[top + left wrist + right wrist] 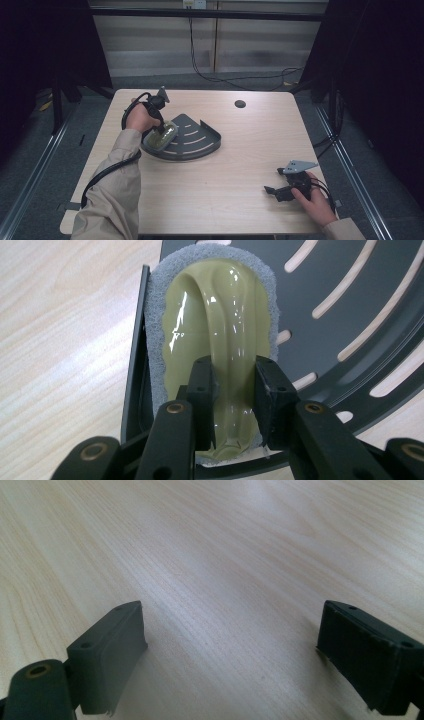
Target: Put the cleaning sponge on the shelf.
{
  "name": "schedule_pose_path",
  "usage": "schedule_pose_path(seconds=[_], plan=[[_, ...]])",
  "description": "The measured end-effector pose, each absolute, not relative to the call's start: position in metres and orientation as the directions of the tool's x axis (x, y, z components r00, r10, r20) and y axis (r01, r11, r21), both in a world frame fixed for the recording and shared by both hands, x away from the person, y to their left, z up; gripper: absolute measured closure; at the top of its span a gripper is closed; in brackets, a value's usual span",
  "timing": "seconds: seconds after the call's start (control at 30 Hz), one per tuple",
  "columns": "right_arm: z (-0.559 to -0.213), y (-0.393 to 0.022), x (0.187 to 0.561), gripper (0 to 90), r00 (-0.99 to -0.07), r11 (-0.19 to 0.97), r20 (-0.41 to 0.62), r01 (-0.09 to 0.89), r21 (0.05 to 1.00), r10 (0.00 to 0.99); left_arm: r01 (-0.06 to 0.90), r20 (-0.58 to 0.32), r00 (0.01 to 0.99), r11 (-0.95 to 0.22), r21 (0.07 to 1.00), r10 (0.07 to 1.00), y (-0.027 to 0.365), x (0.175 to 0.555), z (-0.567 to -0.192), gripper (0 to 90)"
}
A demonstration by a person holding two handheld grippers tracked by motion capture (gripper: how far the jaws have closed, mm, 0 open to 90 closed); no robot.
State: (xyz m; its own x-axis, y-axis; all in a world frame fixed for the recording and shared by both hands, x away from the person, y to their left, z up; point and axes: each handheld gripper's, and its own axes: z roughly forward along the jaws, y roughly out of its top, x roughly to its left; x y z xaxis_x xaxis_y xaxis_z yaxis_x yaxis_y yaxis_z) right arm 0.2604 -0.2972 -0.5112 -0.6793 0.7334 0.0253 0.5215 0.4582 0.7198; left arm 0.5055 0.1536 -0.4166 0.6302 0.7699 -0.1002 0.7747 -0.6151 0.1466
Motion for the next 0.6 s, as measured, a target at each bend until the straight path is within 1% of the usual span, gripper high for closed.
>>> schedule_pose_path(seconds=[0.2, 0.27, 0.4, 0.6], plan=[[-0.5112, -0.2973, 0.2604, 11.2, -0.68, 0.459, 0.025, 0.521, 0.72, 0.733, 0.77, -0.088, 0.635, -0.619, 0.154, 0.768, 0.1557, 0.5041, -0.4176, 71.1], [-0.5112, -0.2973, 0.2605, 11.2, -0.68, 0.459, 0.025, 0.52, 0.72, 0.733, 0.779, -0.096, 0.623, -0.607, 0.158, 0.776, 0.1561, 0.5028, -0.418, 70.9], [-0.5112, -0.2972, 0.2605, 11.2, -0.68, 0.459, 0.026, 0.521, 0.72, 0.732, 0.773, -0.073, 0.629, -0.612, 0.165, 0.774, 0.1574, 0.5026, -0.4184, 70.3], [-0.5111, -0.2973, 0.2604, 11.2, -0.68, 0.459, 0.025, 0.521, 0.72, 0.733, 0.777, -0.065, 0.622, -0.604, 0.178, 0.78, 0.1569, 0.4999, -0.4172, 63.7]])
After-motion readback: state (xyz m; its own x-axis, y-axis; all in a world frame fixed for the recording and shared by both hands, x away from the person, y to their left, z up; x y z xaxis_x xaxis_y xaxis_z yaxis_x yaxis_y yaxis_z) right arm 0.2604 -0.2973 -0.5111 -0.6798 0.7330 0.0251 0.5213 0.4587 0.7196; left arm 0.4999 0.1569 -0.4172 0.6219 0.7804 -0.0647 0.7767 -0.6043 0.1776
